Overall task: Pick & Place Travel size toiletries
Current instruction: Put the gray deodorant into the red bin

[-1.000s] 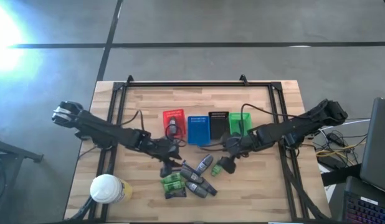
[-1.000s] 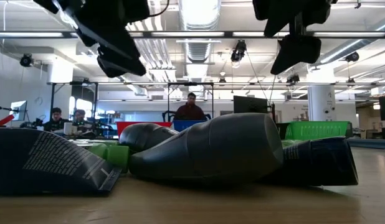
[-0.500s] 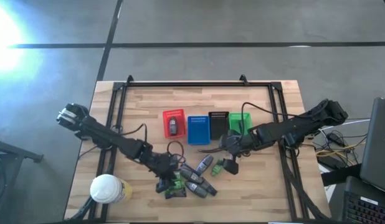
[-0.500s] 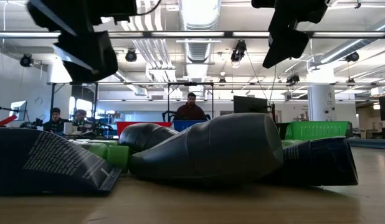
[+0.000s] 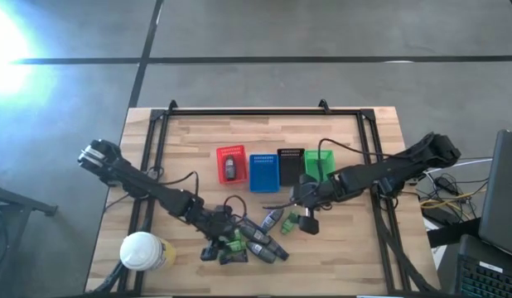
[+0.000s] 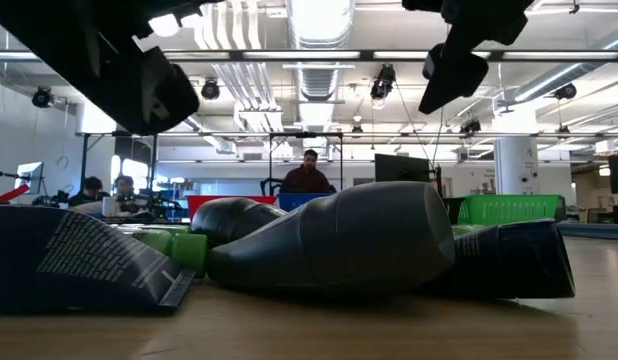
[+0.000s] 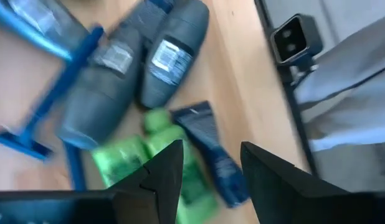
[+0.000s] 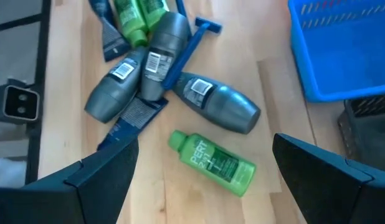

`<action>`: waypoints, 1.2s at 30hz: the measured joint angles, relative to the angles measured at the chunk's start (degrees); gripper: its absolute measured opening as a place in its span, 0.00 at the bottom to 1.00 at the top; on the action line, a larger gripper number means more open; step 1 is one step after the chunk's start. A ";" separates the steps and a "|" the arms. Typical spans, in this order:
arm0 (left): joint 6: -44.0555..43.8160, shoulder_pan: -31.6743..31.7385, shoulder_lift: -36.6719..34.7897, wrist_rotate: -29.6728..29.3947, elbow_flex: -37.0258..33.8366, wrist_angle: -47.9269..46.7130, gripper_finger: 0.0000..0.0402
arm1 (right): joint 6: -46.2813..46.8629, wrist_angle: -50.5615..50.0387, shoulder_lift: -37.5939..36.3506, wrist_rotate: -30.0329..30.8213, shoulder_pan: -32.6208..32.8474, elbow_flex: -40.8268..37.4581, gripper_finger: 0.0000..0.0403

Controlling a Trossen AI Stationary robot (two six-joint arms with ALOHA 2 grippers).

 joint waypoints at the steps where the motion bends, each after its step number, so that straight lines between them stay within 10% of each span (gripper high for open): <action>1: 2.93 0.18 0.16 -1.34 0.00 0.21 0.41 | 1.55 -0.05 0.06 -0.01 0.02 -0.02 0.91; 9: 26.08 2.60 4.15 -7.68 0.91 1.52 0.41 | 6.57 -0.39 -0.07 -0.01 0.08 0.00 0.91; 16: 26.28 6.57 8.05 -7.52 4.12 -0.50 0.41 | 11.65 -0.56 0.04 -0.02 0.11 0.00 0.91; 26: 25.00 6.64 0.68 -5.97 20.12 -31.06 0.41 | 11.78 -0.83 0.02 -0.02 0.13 0.00 0.91; 36: 25.77 6.75 -1.20 -12.71 27.08 -25.20 0.41 | 10.84 -0.72 -0.01 -0.01 0.11 -0.16 0.91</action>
